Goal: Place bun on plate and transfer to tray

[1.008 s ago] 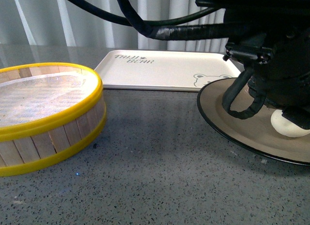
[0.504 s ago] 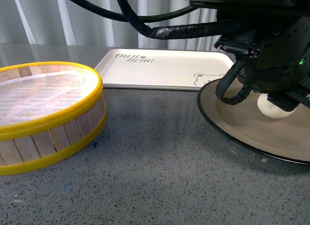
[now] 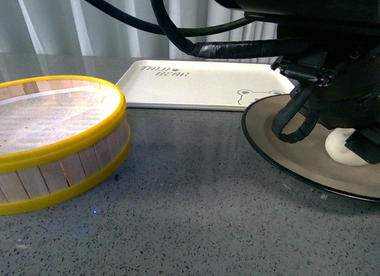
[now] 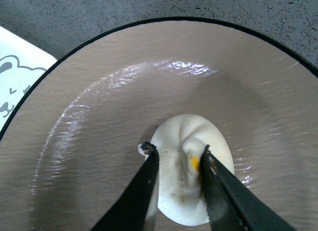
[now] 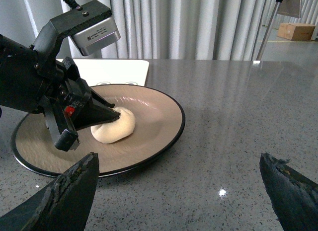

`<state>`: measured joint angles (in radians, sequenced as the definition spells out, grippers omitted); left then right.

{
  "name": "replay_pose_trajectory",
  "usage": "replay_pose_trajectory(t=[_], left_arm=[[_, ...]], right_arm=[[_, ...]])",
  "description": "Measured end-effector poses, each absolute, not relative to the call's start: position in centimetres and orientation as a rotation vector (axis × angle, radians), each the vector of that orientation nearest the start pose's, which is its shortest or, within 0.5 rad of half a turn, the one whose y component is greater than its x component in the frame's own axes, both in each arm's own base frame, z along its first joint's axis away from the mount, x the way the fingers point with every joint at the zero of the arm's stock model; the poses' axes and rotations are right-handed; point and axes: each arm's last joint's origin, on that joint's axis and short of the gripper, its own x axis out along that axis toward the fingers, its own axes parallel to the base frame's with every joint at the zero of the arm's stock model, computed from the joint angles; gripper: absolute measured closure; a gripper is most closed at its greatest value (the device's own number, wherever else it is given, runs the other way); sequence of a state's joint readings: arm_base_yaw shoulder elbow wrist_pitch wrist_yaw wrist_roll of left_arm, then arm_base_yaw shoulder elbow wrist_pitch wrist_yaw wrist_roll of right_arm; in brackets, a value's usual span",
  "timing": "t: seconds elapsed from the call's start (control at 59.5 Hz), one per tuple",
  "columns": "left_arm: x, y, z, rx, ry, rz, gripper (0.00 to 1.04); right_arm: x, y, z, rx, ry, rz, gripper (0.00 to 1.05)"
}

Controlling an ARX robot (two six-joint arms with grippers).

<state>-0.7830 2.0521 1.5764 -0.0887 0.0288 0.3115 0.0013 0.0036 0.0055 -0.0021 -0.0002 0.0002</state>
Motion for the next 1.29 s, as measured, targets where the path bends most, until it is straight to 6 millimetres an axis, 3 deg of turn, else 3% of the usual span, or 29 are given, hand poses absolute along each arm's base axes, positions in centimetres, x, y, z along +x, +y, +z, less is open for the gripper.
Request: replay_pose_trajectory(t=[0.269,0.42,0.957,1.159,1.293], left_arm=[[33.2,-33.1,22.7,0.504,0.414,-0.868,0.35],[33.5,-32.8,22.8,0.501,0.417,-0.859,0.05],[34.6,-31.3,25.3,0.448,0.374,-0.818,0.07],[34.0,-29.9,28.5,0.397,0.293,-0.805,0.07],[33.1,-27.6,31.4,0.34,0.214,-0.766,0.07]], right_arm=[[9.8,0.0,16.5,0.0,0.0,0.002,0.08],[9.8,0.0,16.5,0.0,0.0,0.002,0.08],[9.8,0.0,16.5,0.0,0.0,0.002,0.08],[9.8,0.0,16.5,0.0,0.0,0.002,0.08],[9.8,0.0,16.5,0.0,0.0,0.002,0.08]])
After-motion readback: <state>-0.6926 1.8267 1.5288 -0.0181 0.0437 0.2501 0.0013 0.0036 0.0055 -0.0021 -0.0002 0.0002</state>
